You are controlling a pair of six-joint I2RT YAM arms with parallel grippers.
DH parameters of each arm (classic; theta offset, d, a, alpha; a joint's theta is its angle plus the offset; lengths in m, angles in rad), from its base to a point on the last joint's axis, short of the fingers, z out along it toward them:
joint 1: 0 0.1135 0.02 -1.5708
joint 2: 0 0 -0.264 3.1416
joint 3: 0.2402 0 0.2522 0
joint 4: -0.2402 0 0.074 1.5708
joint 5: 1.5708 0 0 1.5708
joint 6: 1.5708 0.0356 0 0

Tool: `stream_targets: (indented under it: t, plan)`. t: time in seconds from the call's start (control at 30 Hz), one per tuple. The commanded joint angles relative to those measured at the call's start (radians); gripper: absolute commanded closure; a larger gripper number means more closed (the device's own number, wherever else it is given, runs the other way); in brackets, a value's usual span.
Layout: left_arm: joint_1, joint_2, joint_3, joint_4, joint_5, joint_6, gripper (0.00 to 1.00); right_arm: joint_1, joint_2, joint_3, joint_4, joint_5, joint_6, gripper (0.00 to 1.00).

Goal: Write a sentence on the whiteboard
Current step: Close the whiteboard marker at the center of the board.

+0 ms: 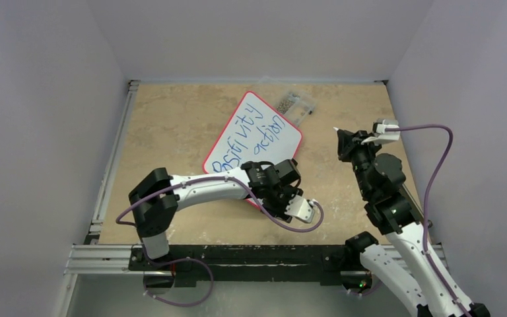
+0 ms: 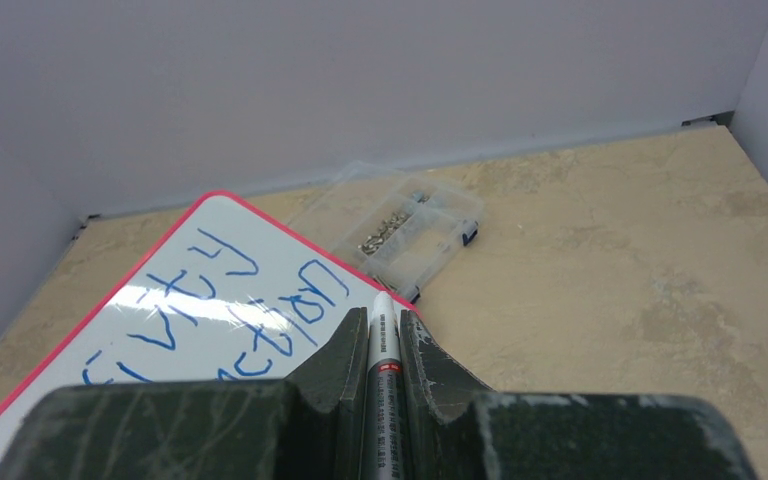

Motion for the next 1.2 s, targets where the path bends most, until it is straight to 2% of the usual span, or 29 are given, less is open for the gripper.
stream_targets:
  t: [0.0,1.03,1.17]
  plan:
    - [-0.003,0.039,0.06,0.04,0.02,0.04,0.45,0.005,-0.001,0.044,0.021,0.054,-0.003,1.0]
    - [-0.008,0.224,0.106,0.079,-0.024,0.054,0.57,0.005,-0.038,0.042,-0.015,0.02,0.0,1.0]
    - [-0.01,0.244,0.115,0.084,-0.059,0.046,0.68,0.005,-0.036,0.041,-0.013,0.016,0.002,1.0]
